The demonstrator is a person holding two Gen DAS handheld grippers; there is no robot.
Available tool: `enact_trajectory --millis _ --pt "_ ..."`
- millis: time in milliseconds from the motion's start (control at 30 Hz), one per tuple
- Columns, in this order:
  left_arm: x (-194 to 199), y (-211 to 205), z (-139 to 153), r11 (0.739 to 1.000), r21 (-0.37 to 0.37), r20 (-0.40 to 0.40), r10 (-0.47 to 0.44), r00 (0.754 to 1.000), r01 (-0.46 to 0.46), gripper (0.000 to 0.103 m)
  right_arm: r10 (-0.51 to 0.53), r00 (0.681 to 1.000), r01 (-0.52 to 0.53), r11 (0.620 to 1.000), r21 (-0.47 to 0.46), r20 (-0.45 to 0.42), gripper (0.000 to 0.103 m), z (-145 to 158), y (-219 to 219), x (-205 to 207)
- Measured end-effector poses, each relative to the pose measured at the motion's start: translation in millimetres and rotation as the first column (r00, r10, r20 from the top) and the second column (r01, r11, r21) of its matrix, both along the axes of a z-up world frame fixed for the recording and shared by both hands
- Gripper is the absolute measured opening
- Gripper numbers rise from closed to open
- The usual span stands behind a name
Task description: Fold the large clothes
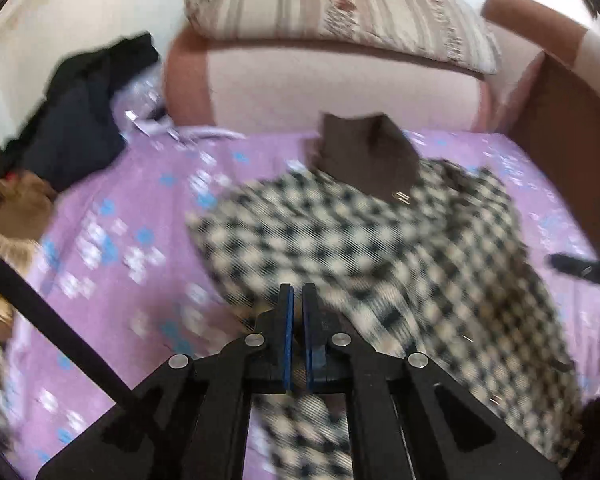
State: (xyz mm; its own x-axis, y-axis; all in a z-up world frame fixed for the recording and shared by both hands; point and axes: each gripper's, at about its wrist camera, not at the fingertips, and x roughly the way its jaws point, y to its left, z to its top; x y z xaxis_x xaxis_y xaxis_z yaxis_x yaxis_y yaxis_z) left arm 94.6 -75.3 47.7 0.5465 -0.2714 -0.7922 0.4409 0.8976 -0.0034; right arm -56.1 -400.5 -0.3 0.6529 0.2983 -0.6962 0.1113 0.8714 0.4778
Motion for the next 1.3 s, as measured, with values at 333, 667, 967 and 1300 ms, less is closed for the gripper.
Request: enact_trajectory --millis 333,667,967,1300 --pt "23 33 -16 0.988 -0.120 -0.133 0.085 0.988 -0.101 0.086 -0.193 0.980 0.194 0.980 0.033 -0.047 0.083 -12 -59 21" --pt "15 7 -76 1.000 -0.025 -0.210 -0.012 0.978 0.007 0.086 -0.141 0.987 0.148 0.985 0.085 -0.081 0.083 -30 -34 25" --pt "-3 -5 -58 0.993 0.029 -0.164 -0.104 0.981 0.110 0.016 -0.172 0.983 0.176 0.983 0.054 -0.063 0.083 -26 -39 22" --pt "-6 -16 -34 0.976 0.142 -0.168 -0.141 0.976 0.166 0.018 -0.236 0.969 0.234 0.972 -0.035 -0.075 0.084 -25 -56 41"
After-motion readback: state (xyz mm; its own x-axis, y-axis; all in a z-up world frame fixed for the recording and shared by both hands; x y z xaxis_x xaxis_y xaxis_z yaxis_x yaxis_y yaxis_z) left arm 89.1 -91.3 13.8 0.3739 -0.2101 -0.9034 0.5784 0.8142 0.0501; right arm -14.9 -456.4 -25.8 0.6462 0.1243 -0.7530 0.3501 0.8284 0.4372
